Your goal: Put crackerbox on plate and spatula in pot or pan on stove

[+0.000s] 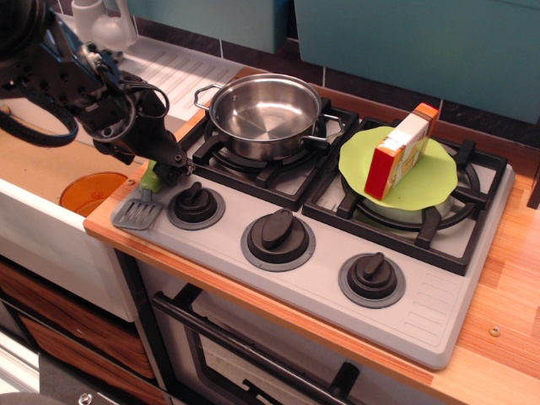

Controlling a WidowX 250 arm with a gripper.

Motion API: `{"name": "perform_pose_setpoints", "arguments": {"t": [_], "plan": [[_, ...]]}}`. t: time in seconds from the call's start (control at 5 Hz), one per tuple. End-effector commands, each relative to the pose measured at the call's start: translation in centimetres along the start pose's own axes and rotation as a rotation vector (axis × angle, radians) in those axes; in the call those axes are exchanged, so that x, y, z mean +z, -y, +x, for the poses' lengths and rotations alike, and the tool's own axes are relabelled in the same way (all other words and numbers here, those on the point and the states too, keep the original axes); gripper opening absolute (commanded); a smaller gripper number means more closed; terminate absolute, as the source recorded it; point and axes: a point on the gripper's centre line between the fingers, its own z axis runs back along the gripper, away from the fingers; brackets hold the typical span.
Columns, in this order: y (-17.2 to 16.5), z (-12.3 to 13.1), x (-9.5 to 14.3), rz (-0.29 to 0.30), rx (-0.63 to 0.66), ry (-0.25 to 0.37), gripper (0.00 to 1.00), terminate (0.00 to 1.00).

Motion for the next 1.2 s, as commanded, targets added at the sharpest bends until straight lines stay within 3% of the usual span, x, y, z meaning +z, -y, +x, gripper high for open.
{"name": "perform_pose_setpoints", "arguments": {"t": [0.0, 0.2, 1.0], "plan": [[0.6, 1.2, 0.0, -0.019, -0.001, -0.043, 0.00, 0.00], [0.6, 1.9, 0.9, -0.034, 0.002, -0.074, 0.00, 0.00], [0.5, 5.4, 6.4, -0.003, -0.006, -0.126, 0.00, 0.00]]}}
